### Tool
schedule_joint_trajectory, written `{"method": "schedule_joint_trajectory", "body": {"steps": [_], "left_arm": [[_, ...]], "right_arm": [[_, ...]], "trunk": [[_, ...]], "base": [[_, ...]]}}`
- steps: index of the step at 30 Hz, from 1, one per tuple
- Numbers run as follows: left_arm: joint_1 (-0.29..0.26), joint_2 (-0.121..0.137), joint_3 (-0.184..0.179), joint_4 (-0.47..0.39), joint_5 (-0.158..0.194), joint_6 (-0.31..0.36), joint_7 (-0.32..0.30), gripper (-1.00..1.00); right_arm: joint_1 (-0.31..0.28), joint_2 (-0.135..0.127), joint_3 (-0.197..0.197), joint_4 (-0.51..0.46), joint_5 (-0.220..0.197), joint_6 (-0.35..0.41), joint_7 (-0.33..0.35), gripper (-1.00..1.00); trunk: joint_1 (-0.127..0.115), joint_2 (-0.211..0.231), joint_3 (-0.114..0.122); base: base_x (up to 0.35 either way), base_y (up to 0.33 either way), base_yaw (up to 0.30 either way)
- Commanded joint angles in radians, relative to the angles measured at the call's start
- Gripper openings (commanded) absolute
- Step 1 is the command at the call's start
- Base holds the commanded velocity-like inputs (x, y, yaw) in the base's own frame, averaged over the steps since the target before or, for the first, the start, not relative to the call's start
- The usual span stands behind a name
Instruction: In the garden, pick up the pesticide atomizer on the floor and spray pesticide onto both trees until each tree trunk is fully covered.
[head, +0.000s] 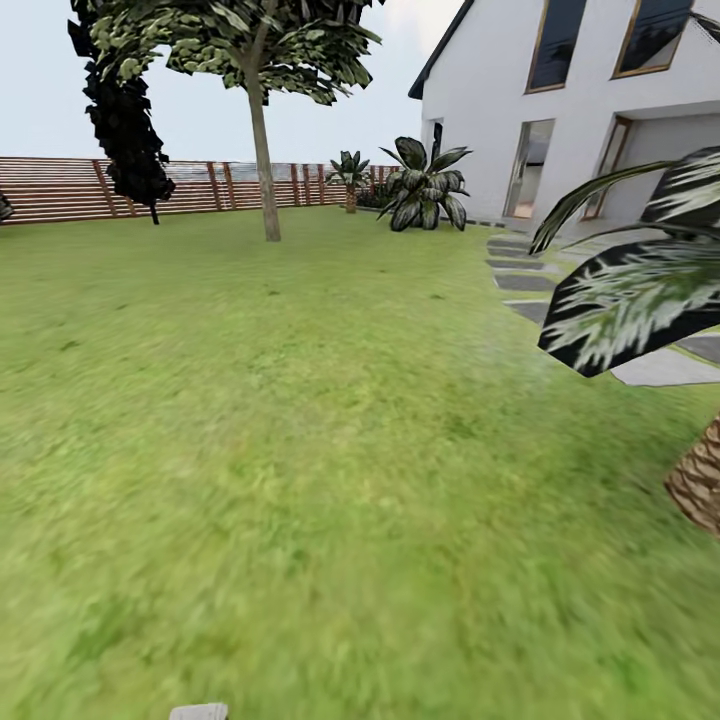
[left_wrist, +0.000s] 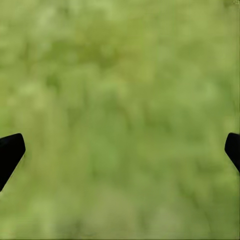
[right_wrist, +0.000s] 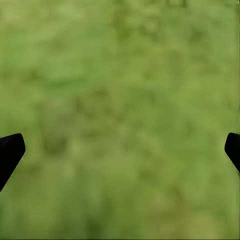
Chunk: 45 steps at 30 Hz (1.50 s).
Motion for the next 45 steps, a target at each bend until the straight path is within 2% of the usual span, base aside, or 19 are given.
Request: {"method": "schedule_joint_trajectory", "body": {"steps": [1, 45], "left_arm": [[0.0, 0.0, 0.0, 0.0, 0.0, 0.0, 0.0, 1.0], [0.0, 0.001, 0.0, 0.0, 0.0, 0.0, 0.0, 1.0]], "right_arm": [[0.0, 0.0, 0.0, 0.0, 0.0, 0.0, 0.0, 1.0], [0.0, 0.0, 0.001, 0.0, 0.0, -0.002, 0.0, 1.0]], "trunk": [[0.0, 0.0, 0.0], [0.0, 0.0, 0.0]], "base": [[0.343, 0.0, 0.0], [0.343, 0.0, 0.012]]}}
